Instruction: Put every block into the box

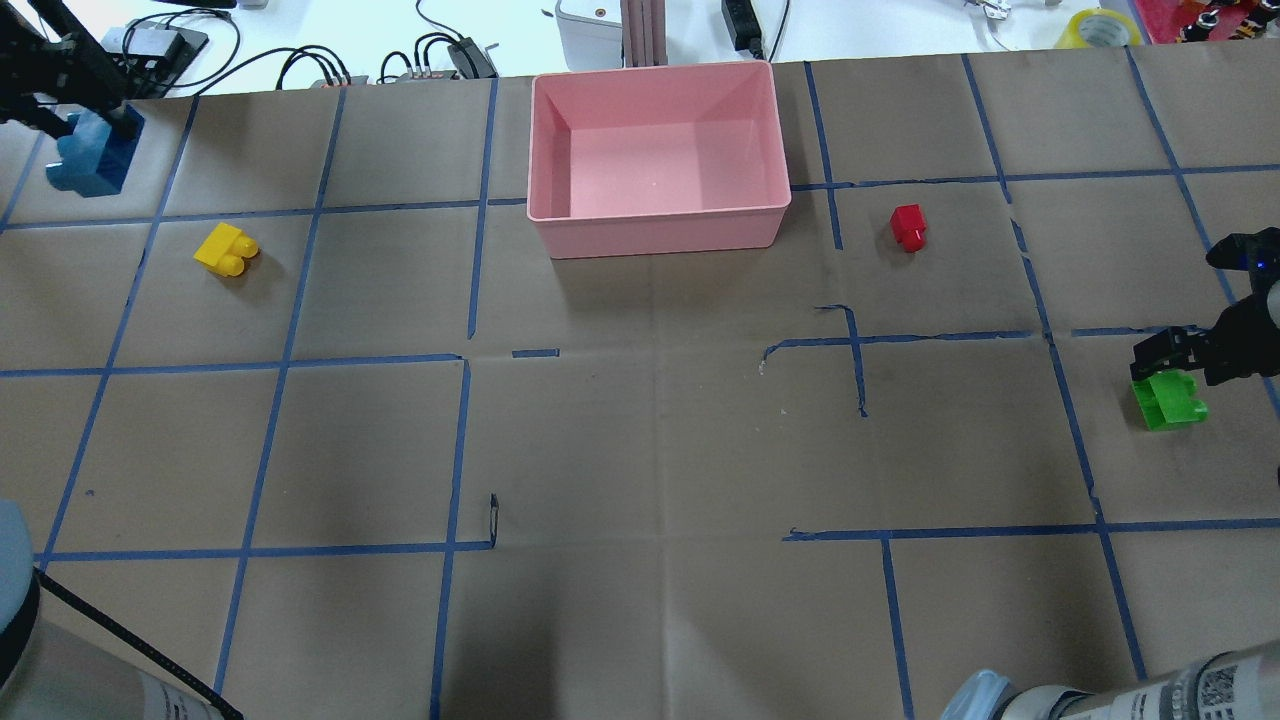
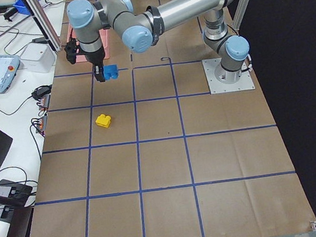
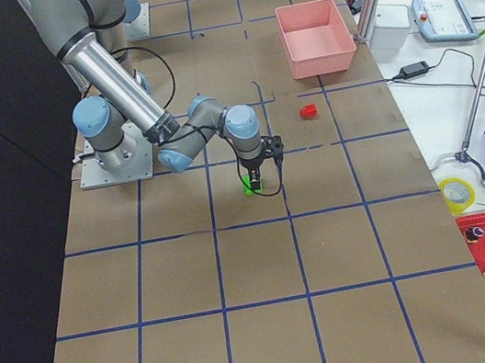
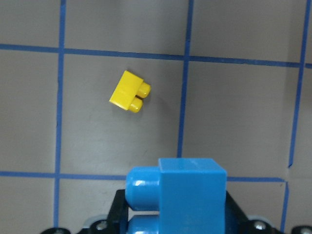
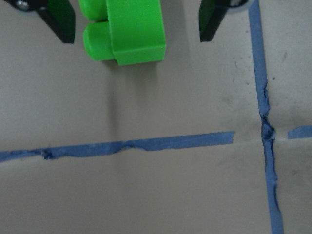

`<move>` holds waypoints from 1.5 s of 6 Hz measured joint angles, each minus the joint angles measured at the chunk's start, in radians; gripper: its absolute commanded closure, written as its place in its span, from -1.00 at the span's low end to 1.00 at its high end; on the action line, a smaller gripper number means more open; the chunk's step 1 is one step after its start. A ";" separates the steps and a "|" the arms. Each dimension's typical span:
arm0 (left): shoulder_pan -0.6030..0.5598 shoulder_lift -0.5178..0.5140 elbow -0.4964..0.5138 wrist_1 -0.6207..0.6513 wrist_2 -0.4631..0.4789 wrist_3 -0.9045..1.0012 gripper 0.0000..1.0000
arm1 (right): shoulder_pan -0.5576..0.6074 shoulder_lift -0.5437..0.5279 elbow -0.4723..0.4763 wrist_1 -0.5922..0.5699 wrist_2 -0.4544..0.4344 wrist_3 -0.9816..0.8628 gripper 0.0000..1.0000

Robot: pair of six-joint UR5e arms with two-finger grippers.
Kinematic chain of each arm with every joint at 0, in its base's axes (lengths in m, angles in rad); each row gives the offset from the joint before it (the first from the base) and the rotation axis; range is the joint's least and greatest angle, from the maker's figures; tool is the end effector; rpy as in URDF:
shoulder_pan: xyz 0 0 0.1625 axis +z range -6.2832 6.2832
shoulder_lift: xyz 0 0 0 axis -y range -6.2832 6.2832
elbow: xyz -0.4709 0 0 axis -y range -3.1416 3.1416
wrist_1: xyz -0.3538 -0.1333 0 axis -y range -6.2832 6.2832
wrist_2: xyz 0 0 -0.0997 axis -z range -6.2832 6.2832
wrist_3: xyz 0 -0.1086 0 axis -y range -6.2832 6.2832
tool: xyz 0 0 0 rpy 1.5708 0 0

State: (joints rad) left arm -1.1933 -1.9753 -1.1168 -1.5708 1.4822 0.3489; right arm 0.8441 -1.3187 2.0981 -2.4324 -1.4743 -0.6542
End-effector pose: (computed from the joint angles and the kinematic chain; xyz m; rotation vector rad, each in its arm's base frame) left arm 0.1044 -0.6510 0.5098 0.0406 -3.0738 0.1195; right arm -0.2097 -0.4523 0.2703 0.1067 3.1117 -0.1945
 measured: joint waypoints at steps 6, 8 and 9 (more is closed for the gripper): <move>-0.545 -0.397 0.381 0.034 0.075 -0.490 0.71 | -0.011 0.029 0.034 -0.064 -0.014 -0.069 -0.99; -0.576 -0.478 0.376 0.096 0.091 -0.499 0.65 | -0.015 0.034 0.035 -0.058 -0.043 -0.088 -0.99; -0.577 -0.497 0.374 0.118 0.093 -0.498 0.54 | -0.016 0.039 0.036 -0.058 -0.053 -0.092 -0.70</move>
State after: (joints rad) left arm -1.7705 -2.4723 -0.7425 -1.4524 1.5752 -0.1487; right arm 0.8285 -1.2798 2.1337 -2.4900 -1.5277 -0.7466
